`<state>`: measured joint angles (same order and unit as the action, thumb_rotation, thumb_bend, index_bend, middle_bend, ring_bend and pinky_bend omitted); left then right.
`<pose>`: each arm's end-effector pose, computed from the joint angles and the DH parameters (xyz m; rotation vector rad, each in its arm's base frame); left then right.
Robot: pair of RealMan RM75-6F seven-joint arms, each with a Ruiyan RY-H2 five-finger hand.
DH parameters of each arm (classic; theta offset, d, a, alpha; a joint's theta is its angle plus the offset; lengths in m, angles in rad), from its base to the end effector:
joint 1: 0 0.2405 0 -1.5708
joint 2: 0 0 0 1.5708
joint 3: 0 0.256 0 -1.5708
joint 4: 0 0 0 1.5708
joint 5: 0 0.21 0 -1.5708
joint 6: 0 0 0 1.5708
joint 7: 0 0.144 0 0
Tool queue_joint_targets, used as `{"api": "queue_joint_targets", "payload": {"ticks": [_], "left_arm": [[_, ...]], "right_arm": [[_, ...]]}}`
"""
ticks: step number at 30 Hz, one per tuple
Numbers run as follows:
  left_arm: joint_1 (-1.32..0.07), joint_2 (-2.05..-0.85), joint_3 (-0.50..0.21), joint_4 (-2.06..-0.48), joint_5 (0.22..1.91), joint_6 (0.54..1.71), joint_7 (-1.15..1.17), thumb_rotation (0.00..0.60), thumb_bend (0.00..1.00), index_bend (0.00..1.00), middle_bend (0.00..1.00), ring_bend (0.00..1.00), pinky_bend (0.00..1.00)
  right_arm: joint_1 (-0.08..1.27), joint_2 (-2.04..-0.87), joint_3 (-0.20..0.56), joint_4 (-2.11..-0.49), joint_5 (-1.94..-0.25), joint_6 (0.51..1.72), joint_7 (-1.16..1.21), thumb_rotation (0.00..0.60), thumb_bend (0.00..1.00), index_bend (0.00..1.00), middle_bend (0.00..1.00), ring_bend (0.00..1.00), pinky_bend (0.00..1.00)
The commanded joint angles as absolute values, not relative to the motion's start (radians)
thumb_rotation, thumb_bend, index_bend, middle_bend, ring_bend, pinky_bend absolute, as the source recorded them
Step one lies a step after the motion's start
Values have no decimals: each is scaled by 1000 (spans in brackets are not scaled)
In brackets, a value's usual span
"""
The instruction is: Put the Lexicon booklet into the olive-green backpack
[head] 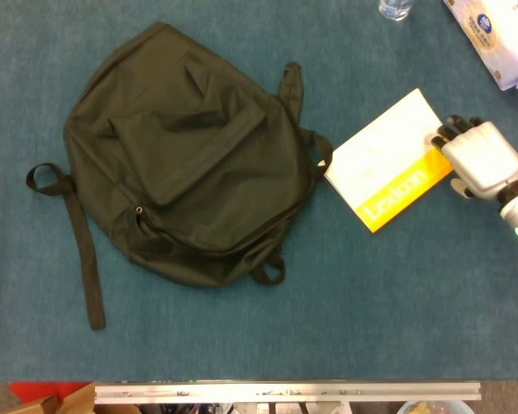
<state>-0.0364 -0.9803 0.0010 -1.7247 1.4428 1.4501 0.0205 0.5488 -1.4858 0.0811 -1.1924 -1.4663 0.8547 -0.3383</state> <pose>-0.3200 0.1533 0.1846 -1.3646 -0.9821 -0.7519 -0.2737 -0.3201 0.0045 2.0324 -0.6122 0.5040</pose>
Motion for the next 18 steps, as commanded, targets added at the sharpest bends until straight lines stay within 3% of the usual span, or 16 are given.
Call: {"api": "queue_joint_targets", "payload": {"ticks": [1,18], "left_arm": [[-35,-978,0,-1722,1440,1450,17,600,246,156,175,188,195],[-26,-974,-3,-1719,1430,1453,7,600,246,156,175,188,195]], "right_arm": [[561,-1497,80,-1184,-1451,839,-350,600,185,286,337,202,354],[610,-1528,68,-1156,-1384,790,-382,600,185,263,337,202,354]]}}
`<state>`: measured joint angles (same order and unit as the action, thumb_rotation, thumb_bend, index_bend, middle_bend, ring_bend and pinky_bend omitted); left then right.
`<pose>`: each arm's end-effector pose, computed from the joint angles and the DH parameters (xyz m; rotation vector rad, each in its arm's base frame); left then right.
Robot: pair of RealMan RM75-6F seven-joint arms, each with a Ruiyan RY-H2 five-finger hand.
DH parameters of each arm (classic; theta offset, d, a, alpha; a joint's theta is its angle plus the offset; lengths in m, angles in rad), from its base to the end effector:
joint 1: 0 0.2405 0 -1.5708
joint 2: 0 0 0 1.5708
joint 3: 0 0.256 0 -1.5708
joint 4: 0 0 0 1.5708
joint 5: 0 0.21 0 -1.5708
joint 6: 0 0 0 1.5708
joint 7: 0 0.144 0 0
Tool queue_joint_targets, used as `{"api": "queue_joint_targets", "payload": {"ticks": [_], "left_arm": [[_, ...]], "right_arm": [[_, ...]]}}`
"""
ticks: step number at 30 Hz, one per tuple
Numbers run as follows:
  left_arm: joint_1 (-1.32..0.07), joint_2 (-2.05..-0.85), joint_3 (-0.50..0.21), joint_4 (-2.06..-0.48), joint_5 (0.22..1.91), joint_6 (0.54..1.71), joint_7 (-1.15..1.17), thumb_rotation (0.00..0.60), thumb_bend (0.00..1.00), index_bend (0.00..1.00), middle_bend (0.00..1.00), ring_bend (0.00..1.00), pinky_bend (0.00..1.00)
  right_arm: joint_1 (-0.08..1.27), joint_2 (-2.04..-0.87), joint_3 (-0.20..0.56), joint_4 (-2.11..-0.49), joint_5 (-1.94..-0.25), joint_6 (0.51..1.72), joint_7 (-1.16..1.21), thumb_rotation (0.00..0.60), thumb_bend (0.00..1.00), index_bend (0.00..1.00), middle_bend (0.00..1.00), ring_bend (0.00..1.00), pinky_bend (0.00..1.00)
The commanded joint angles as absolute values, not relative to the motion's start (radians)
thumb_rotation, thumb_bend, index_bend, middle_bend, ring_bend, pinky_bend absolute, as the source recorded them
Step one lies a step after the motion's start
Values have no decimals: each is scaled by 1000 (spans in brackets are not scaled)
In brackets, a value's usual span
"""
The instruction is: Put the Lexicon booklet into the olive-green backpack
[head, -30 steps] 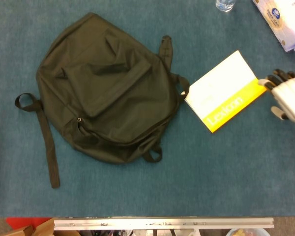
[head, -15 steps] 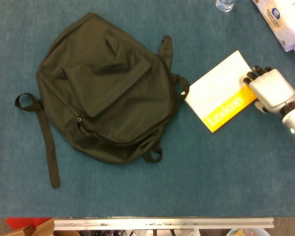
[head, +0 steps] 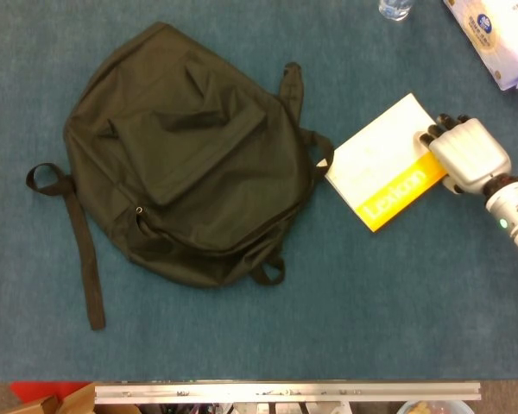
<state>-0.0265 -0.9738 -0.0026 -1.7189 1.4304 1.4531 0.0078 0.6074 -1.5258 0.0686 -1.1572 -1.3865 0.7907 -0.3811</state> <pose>-0.3241 0.1508 0.1890 -1.3424 -0.9871 -0.7434 -0.2685 -0.3321 -0.0113 2.0623 -0.6244 0.4443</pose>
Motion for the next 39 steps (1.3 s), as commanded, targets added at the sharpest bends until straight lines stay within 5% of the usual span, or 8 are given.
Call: {"api": "queue_joint_targets", "payload": {"ticks": [1,20,29,39], "left_arm": [[-26,-973,-3,-1719,1430,1453,7,600,246,156,175,188,195],[-26,-971,-14,-1700,1416,1448,-13,600,246,156,175,188,195],[-29,-965,-15,-1700,1414,1440,-24,600,246,156,175,188,195],[-52,-957,-18,-1691,1425,1409,-30,600,246,156,175,188,195]], "right_arm": [[612,-1530,68,-1155,-1382,790,-381,600,188,263,337,202,357],[643,-1587,76,-1120,-1408,867,-314,600,504,295,396,269,399],[640,-1652,80,-1035,-1446,958,-262,600,497,484,492,305,438],[628,-1704,94,-966,-1441,1017,-264,600,410,775,656,501,570]]}}
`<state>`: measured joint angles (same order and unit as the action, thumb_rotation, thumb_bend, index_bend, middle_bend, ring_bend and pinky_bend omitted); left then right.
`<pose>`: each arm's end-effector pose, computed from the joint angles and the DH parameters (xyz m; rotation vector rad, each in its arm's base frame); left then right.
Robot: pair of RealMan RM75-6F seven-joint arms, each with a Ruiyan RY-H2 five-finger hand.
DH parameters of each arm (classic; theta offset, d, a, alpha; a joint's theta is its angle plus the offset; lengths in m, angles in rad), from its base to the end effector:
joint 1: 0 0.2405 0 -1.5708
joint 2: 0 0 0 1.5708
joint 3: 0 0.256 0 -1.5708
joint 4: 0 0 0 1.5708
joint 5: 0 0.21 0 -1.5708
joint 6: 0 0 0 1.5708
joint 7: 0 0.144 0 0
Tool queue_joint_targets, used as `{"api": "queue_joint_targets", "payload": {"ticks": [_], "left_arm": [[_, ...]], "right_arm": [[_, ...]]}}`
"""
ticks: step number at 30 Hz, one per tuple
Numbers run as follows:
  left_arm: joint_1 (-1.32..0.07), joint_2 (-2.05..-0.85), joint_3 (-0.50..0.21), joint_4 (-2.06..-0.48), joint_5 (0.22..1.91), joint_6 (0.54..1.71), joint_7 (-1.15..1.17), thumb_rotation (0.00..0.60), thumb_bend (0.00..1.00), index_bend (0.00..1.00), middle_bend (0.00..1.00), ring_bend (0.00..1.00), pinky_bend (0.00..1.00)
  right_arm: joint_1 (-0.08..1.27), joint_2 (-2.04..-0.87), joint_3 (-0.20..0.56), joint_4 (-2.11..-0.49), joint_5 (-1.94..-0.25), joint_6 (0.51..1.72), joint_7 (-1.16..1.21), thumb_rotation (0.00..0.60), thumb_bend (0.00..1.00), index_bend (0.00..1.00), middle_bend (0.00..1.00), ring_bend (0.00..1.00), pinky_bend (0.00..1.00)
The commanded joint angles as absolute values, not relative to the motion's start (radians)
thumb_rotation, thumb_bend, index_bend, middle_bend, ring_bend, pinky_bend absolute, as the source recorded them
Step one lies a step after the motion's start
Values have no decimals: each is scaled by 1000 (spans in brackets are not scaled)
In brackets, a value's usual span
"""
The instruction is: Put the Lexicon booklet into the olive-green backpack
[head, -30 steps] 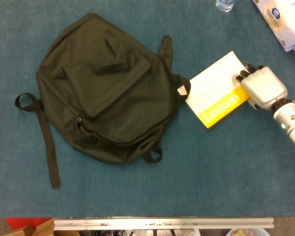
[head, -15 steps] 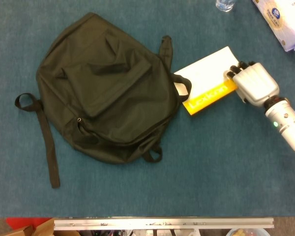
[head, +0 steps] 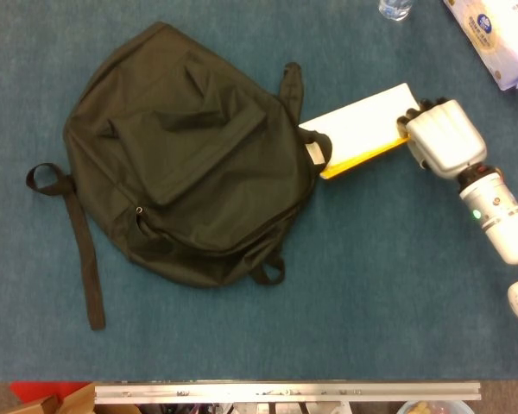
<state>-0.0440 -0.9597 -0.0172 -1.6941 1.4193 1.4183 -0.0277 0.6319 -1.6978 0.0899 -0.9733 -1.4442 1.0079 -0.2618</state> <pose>-0.3292 0.1593 0.1946 -1.3475 -0.9921 -0.7400 -0.2389 -0.3494 -0.0290 1.9161 -0.5634 0.7098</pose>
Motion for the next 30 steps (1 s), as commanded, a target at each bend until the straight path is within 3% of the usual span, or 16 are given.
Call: {"api": "queue_joint_targets", "payload": {"ticks": [1,7,13,30], "left_arm": [[-57,-955,-19,-1690,1428,1402,-32,600,246,156,175,188,195],[-96,-941,-23,-1688,1457,1364,-37,600,246,156,175,188,195],[-153,-908,-20,-1697,1517,1307,-49,600,246,156,175,188,195],[-399,-926,26,-1664,1769,1067,-147,600,246,169,175,188,195]], "right_arm": [[626,-1705,94,-964,-1439,1020,-264,600,409,796,672,523,587],[606,-1698,95,-964,-1451,1079,-251,600,409,875,745,605,674],[579,-1649,101,-1004,-1497,1200,-231,600,409,890,771,633,702],[458,-1340,134,-1356,-1588,1502,-281,600,409,897,782,647,715]]}}
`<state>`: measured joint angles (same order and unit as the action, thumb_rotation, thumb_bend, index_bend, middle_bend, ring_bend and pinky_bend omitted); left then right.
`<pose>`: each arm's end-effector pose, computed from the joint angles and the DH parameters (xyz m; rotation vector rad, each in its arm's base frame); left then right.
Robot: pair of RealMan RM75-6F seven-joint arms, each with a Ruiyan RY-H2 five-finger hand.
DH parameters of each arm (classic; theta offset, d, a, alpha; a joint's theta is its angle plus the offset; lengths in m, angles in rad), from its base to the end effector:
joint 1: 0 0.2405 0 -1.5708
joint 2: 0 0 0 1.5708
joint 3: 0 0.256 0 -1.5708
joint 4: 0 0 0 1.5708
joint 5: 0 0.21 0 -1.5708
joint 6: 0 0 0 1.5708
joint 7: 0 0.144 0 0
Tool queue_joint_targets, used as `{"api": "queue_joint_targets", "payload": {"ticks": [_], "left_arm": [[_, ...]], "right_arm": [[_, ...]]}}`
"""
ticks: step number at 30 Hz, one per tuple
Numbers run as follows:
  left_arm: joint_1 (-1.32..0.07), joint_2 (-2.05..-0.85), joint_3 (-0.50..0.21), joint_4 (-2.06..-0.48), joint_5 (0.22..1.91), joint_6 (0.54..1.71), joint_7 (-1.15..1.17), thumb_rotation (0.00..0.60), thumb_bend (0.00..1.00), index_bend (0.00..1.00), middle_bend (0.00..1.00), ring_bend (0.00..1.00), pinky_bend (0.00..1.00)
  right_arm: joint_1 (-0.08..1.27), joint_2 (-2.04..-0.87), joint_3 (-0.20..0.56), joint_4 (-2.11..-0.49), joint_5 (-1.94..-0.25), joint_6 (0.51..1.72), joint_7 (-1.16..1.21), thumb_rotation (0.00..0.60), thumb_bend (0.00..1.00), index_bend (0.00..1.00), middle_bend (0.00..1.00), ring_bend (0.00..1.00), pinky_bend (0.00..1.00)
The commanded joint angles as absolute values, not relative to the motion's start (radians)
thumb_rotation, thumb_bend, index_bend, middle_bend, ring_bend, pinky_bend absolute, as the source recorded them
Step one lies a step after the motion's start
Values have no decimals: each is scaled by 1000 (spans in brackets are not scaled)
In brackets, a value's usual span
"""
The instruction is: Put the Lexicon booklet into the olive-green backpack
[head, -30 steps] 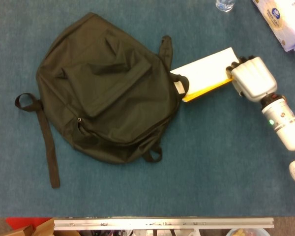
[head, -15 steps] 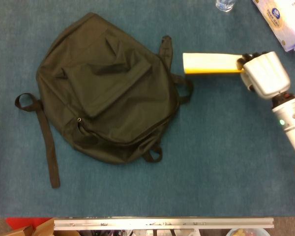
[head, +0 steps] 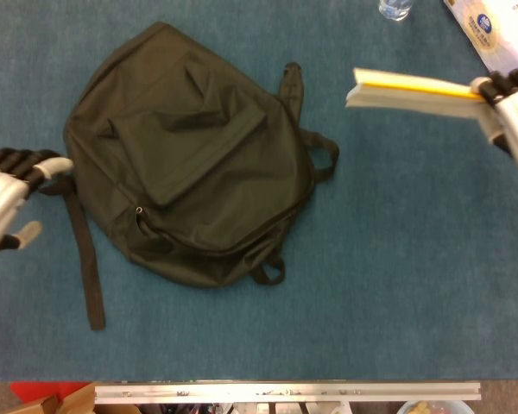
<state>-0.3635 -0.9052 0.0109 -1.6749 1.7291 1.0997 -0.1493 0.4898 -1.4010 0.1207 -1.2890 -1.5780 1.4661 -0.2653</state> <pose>-0.2660 0.2336 0.1537 -1.9557 -0.9063 -0.7883 -0.2265 -0.3114 0.0994 1.6161 -0.3142 1.0355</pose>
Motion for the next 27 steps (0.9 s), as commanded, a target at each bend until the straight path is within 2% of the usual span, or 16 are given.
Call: {"api": "queue_joint_targets", "payload": {"ticks": [1,6,14,27], "left_arm": [[-410,-934,30,-1663,1778,1056,-140,600,246,169,175,188,195],[-453,-987,54,-1663,1810,999,-88,600,246,167,174,186,195],[-485,-1104,65,-1668,1808,965,-18,600,246,148,162,180,195],[-541,-1280,41,-1650,1682,848,144,600,246,124,122,159,195]], "right_arm": [[452,-1326,136,-1373,-1589,1510,-284,600,409,897,782,647,716],[420,-1268,136,-1436,-1596,1539,-281,600,409,897,783,648,716],[393,-1240,132,-1457,-1614,1559,-265,600,409,908,789,655,724],[356,-1230,127,-1434,-1627,1583,-209,600,409,916,790,656,724]]}}
